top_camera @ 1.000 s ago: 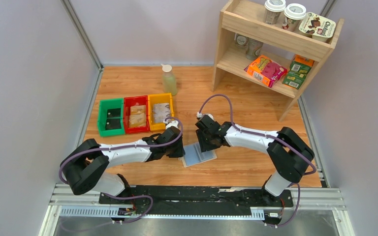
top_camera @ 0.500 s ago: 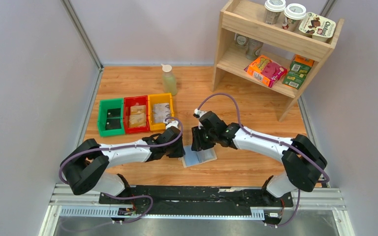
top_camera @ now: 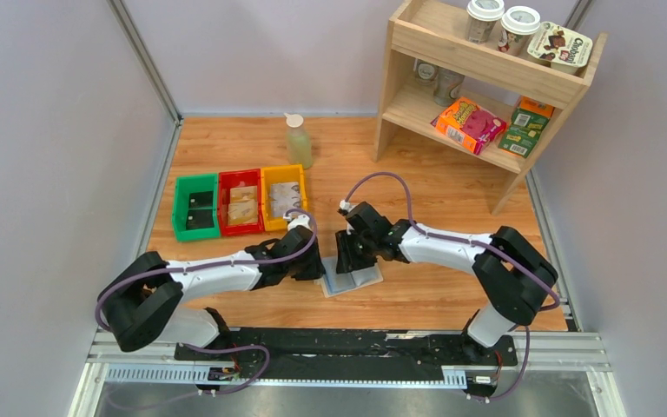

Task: Take the credit cards out of the card holder
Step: Remove the credit card from the card holder.

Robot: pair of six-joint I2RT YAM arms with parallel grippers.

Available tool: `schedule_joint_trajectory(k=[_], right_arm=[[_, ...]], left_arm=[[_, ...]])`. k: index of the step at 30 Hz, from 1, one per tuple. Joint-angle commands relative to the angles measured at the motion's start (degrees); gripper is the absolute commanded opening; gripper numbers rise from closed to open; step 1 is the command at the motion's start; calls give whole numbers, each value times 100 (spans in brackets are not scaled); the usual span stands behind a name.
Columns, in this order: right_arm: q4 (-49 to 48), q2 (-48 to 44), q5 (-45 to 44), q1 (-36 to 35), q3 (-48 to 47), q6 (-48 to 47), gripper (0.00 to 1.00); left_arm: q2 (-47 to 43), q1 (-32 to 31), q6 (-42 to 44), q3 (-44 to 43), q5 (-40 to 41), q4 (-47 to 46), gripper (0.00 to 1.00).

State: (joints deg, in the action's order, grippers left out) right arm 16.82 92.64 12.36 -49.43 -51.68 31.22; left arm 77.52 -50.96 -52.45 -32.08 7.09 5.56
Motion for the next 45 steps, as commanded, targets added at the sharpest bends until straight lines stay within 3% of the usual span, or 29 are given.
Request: schedule_joint_trajectory(k=[1,7,10,14,19,23,40,45], right_arm=[[417,-228,-979,-14,-167,51,41],[1138,-344,-2281,-14,-351,-46,41],[1070,-422,-2090,-23,-308,-99,44],[534,-799,-1571,-128,-105,-178,55],[559,-722,-1737,-435,-342,-318,67],[726,-344,-1886,-620,-588,-319,70],[1253,755,-2352,-1148,-1274,-292,80],[1377,984,-2414,-1183,-1388,-257,79]], left_arm=[[-474,-19,-20,-9,248,225,33],[-562,-19,41,-97,249,322,35],[-641,-11,94,-194,179,384,38],[-755,-11,77,-185,178,323,45],[-633,-19,-72,-53,170,156,48],[-413,-19,-134,17,64,121,48],[97,-11,-336,202,-32,-38,9],[115,-2,-442,263,-24,-55,4]])
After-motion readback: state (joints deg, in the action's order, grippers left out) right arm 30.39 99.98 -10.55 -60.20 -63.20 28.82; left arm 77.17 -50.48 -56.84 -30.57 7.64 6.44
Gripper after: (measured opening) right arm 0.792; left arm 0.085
